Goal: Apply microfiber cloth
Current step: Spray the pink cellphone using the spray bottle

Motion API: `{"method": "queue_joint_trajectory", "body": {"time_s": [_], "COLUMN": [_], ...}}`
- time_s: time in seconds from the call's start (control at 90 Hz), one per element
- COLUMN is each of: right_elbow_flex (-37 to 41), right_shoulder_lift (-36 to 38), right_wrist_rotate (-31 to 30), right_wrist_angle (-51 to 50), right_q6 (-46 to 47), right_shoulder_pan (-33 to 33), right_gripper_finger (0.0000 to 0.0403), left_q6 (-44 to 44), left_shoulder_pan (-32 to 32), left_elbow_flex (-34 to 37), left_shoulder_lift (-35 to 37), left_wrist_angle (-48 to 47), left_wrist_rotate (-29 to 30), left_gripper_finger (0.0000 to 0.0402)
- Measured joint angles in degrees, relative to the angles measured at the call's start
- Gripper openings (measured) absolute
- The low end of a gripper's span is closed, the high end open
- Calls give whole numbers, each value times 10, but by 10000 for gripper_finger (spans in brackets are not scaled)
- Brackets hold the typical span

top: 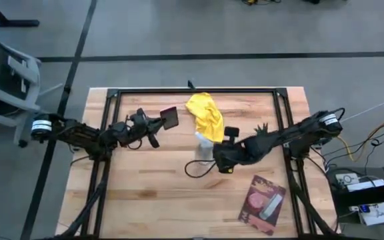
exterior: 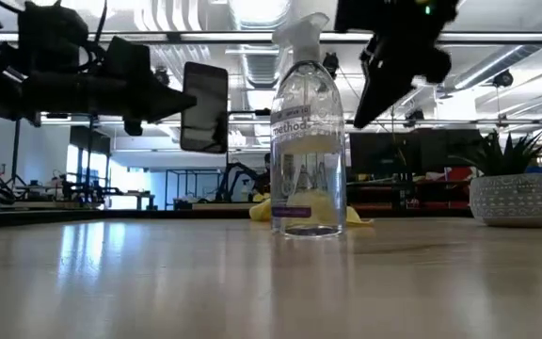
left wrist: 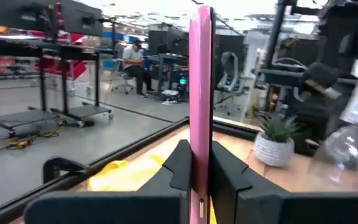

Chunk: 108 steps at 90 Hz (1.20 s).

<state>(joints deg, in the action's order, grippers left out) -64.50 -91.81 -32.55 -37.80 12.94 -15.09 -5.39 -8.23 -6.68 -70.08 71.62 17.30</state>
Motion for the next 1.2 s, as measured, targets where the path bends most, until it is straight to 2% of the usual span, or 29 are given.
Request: {"method": "queue_joint_trajectory", "body": {"time_s": [0.189,0.622,0.811,1.033,1.2], "right_elbow_flex": [76,101,93,57,-24], "right_shoulder_lift": [-9,-30,-48,-42,-26], "right_wrist_rotate": [-38,5,59,115,122], "right_wrist_angle": [150,301,342,319,169], "right_q6": [0,-43,-45,-60,-105], "right_shoulder_pan": [-6,-12,-11,-12,-10], "right_gripper_finger": [2,2,2,7,47], "left_q6": [2,1,1,4,19], "left_shoulder_pan": [1,2,2,3,3], "left_elbow_flex": [1,-7,-16,-17,-20], "left_shoulder_lift": [-8,-64,-73,-73,-71], "left_wrist_angle": [-7,22,23,24,30], "left_wrist_rotate": [-4,-5,-34,-48,-49], "left_gripper_finger": [9,9,9,9,9]}}
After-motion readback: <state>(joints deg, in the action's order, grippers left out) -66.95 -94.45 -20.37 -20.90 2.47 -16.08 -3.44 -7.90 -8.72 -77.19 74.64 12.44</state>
